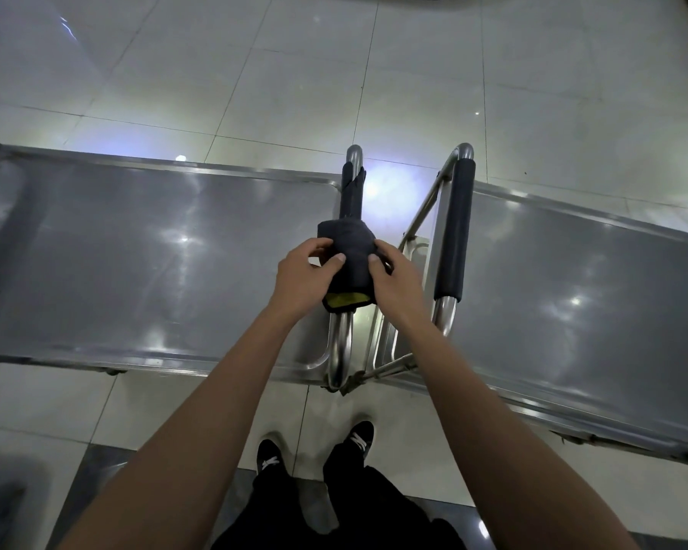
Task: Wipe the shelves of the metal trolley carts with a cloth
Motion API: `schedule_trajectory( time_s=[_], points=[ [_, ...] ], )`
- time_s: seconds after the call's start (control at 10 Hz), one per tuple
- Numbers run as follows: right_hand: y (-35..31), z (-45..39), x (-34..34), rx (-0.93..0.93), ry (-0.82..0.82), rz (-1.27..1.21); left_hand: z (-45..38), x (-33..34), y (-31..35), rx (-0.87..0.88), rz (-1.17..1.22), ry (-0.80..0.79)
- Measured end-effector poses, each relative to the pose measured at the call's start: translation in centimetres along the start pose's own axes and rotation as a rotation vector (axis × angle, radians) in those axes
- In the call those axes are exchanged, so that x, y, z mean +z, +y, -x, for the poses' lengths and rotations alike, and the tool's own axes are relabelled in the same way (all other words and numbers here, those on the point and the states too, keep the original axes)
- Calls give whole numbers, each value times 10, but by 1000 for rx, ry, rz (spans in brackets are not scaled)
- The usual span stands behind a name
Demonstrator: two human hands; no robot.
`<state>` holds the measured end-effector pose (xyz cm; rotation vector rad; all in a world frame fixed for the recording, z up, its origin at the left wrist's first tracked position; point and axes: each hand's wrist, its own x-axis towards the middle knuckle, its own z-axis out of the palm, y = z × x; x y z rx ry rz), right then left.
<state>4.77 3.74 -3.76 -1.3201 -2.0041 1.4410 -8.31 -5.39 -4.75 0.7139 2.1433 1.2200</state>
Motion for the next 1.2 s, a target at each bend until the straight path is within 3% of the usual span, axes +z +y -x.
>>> schedule_trajectory(
  time_s=[0.3,0.5,0.7,0.9,1.2],
  points=[
    [-1,4,4,-14,-8,21,-8,-5,-4,-50,-42,-24],
    [1,7,-7,-78,26,133,3,-7,4,113,-272,56],
    [-2,5,-22,-178,-43,311,10,-15,14,281,-531,-16],
    [-7,16,-29,-214,-87,376,29,-24,23,302,-607,-41],
    [-14,66,-39,-263,9,551,64,-41,23,390,-738,-106]
  ],
)
